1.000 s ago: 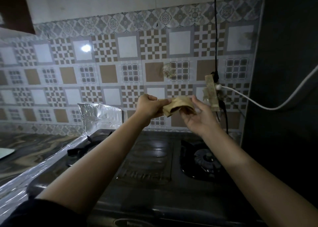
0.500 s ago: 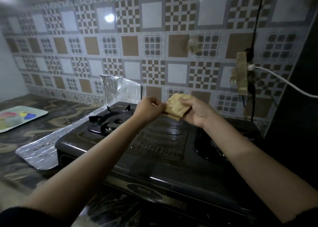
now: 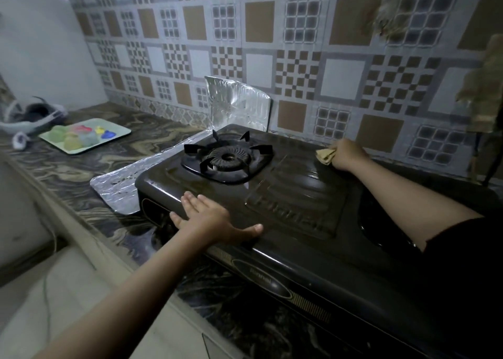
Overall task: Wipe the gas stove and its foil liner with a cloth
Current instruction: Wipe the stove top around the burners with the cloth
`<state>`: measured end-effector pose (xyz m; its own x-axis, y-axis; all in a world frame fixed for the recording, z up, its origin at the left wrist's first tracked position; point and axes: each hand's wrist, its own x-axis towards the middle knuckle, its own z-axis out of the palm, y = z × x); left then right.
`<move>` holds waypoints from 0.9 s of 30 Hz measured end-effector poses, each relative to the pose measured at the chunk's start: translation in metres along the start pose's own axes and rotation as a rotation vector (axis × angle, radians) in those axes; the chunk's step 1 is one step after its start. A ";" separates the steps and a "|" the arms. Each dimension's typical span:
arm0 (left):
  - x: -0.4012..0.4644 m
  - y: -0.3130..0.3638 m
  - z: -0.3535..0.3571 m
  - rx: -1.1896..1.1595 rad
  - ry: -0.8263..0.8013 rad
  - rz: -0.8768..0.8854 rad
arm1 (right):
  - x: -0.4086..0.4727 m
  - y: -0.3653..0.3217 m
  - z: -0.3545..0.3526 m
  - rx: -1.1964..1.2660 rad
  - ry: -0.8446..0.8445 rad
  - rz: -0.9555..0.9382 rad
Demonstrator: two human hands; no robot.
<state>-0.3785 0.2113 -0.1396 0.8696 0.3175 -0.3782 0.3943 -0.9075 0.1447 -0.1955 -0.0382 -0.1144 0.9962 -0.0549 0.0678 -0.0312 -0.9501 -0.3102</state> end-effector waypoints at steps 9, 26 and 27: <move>0.009 0.001 0.008 0.018 -0.127 -0.028 | -0.018 -0.005 0.003 -0.297 -0.208 -0.074; -0.010 -0.003 0.014 -0.144 -0.043 0.026 | -0.168 -0.046 -0.002 -0.441 -0.254 -0.274; -0.010 -0.003 0.014 -0.147 -0.039 0.026 | -0.178 -0.048 -0.001 -0.450 -0.255 -0.290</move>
<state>-0.3924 0.2074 -0.1489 0.8690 0.2813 -0.4071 0.4137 -0.8644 0.2857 -0.3718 0.0169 -0.1105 0.9556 0.2490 -0.1578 0.2692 -0.9552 0.1232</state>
